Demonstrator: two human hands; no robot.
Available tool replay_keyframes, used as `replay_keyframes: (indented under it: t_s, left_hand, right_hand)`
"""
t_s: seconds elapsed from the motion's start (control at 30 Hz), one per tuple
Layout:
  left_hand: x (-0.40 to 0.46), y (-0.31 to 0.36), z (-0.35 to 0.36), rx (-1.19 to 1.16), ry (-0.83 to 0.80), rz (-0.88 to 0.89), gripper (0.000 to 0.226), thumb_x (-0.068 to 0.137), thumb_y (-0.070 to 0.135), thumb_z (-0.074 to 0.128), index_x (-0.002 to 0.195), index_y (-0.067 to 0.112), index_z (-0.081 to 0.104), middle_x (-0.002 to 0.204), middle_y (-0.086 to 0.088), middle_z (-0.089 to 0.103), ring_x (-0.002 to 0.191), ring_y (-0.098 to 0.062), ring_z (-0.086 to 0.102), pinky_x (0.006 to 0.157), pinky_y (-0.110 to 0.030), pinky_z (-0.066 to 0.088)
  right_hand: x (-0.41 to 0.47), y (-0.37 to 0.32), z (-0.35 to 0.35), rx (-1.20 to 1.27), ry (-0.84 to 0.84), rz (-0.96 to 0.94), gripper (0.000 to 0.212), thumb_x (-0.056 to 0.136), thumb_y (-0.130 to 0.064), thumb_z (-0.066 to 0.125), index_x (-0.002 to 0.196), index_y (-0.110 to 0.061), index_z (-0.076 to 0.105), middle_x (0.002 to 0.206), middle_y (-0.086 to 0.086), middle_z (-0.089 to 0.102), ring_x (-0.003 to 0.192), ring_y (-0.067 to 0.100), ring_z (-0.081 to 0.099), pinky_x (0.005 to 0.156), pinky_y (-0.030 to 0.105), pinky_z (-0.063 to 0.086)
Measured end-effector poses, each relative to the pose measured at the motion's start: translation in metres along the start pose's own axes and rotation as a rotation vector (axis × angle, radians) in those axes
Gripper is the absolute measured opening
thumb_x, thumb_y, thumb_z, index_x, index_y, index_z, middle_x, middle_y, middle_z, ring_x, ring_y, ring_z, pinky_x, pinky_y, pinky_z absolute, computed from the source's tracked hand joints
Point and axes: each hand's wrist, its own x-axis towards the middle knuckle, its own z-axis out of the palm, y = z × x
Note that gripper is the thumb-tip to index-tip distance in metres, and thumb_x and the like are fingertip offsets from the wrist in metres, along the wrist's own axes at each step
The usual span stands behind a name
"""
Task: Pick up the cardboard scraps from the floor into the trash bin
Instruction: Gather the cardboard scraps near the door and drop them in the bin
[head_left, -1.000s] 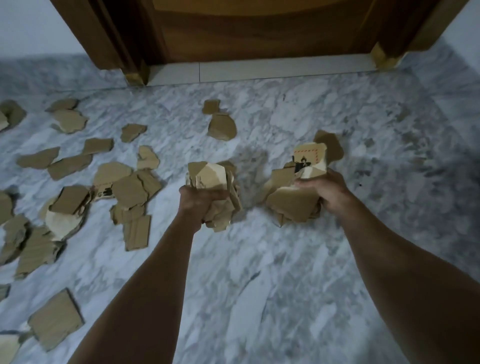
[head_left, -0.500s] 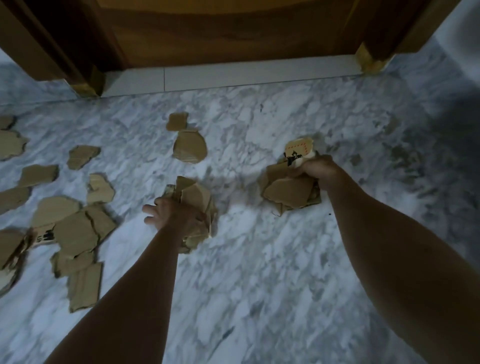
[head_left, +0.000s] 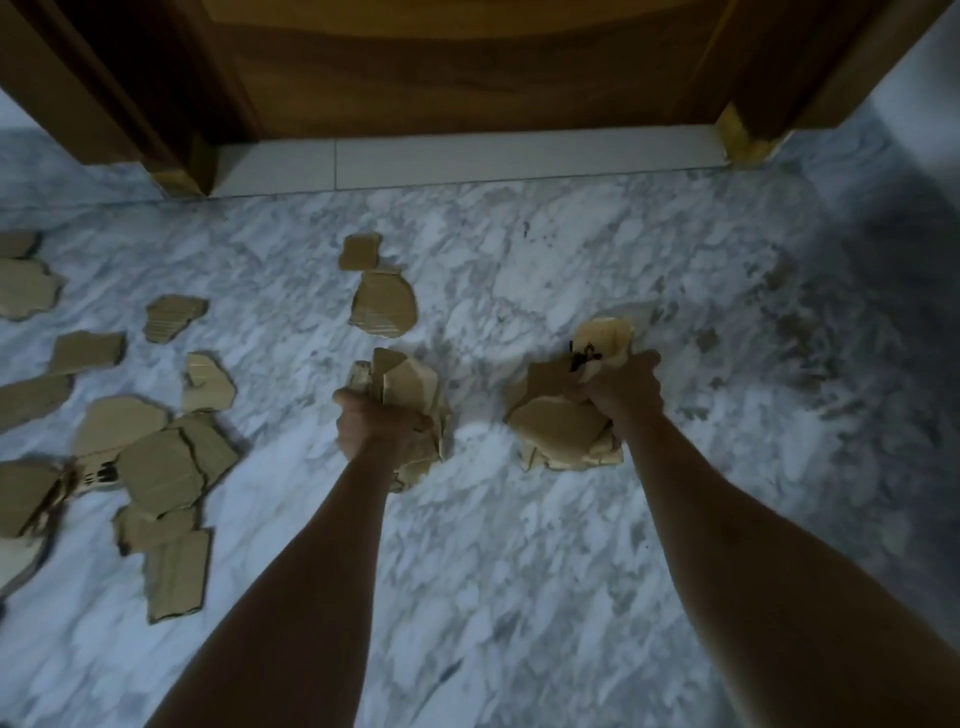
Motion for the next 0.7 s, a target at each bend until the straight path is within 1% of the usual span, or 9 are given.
replay_keyframes:
  t_s: [0.13,0.2,0.3,0.37,0.43,0.5,0.6,0.63,0.7]
  left_hand:
    - [0.006,-0.008,-0.008,-0.08,-0.081,-0.025,0.089,0.046,0.031,0.096,0.12,0.01,0.051,0.112,-0.012,0.069,0.105,-0.034,0.066,0.084,-0.046,0.059]
    - [0.01,-0.011,-0.009,-0.085,-0.115,-0.018,0.083,0.041,0.036,0.093,0.113,0.014,0.06,0.102,-0.007,0.073,0.097,-0.03,0.069,0.079,-0.038,0.059]
    - [0.011,-0.01,-0.01,-0.1,-0.142,-0.013,0.076,0.043,0.037,0.091,0.11,0.017,0.061,0.098,-0.003,0.073,0.092,-0.027,0.069,0.069,-0.03,0.054]
    - [0.006,-0.009,-0.018,-0.19,-0.161,-0.023,0.07,0.048,0.033,0.093,0.11,0.017,0.063,0.099,-0.003,0.072,0.093,-0.027,0.068,0.074,-0.034,0.056]
    - [0.008,-0.009,-0.029,-0.339,-0.199,-0.062,0.069,0.046,0.028,0.093,0.109,0.011,0.069,0.098,-0.007,0.074,0.091,-0.031,0.07,0.08,-0.045,0.06]
    - [0.019,-0.011,-0.044,-0.526,-0.242,-0.128,0.071,0.044,0.023,0.093,0.107,-0.002,0.072,0.092,-0.016,0.076,0.083,-0.036,0.073,0.073,-0.048,0.061]
    - [0.035,0.007,-0.087,-0.558,-0.227,-0.118,0.053,0.049,0.019,0.094,0.089,-0.009,0.072,0.072,-0.017,0.074,0.06,-0.031,0.07,0.058,-0.039,0.056]
    - [0.041,0.014,-0.105,-0.485,-0.17,-0.073,0.043,0.051,0.02,0.094,0.081,-0.003,0.072,0.068,-0.013,0.074,0.059,-0.029,0.07,0.06,-0.041,0.058]
    - [0.043,0.025,-0.145,-0.342,-0.039,-0.03,0.042,0.051,0.021,0.094,0.08,0.01,0.066,0.08,-0.01,0.073,0.076,-0.028,0.071,0.075,-0.045,0.059]
  right_hand:
    - [-0.027,0.005,0.009,-0.002,0.03,-0.002,0.091,0.067,-0.022,0.091,0.137,-0.008,0.035,0.129,0.019,0.057,0.118,0.04,0.056,0.094,0.045,0.049]
    - [-0.035,-0.005,0.008,-0.013,-0.034,-0.048,0.091,0.059,-0.025,0.095,0.133,-0.007,0.046,0.126,0.014,0.061,0.115,0.037,0.059,0.094,0.046,0.052]
    - [-0.038,-0.029,0.004,0.202,-0.17,-0.09,0.074,0.047,-0.021,0.098,0.114,-0.011,0.068,0.112,0.012,0.071,0.101,0.032,0.068,0.086,0.046,0.058]
    - [-0.043,-0.061,0.0,0.319,-0.268,-0.111,0.062,0.052,-0.02,0.098,0.107,-0.011,0.071,0.106,0.008,0.074,0.095,0.025,0.069,0.08,0.04,0.058]
    - [-0.048,-0.098,0.001,0.351,-0.331,-0.164,0.054,0.06,-0.021,0.095,0.106,-0.01,0.07,0.097,0.004,0.073,0.085,0.018,0.067,0.066,0.028,0.053]
    - [-0.051,-0.133,0.018,0.354,-0.396,-0.184,0.046,0.065,-0.015,0.092,0.104,-0.009,0.069,0.09,0.003,0.072,0.076,0.015,0.065,0.059,0.025,0.049]
    - [-0.048,-0.18,0.053,0.256,-0.492,-0.231,0.052,0.056,-0.012,0.096,0.101,-0.005,0.07,0.099,0.011,0.075,0.086,0.026,0.071,0.071,0.033,0.055]
    - [-0.048,-0.193,0.063,0.218,-0.518,-0.263,0.053,0.054,-0.011,0.096,0.099,-0.007,0.069,0.1,0.01,0.074,0.089,0.025,0.07,0.076,0.036,0.056]
    - [-0.048,-0.211,0.082,0.11,-0.576,-0.291,0.054,0.054,-0.012,0.097,0.099,-0.01,0.067,0.099,0.007,0.073,0.092,0.023,0.069,0.081,0.038,0.058]
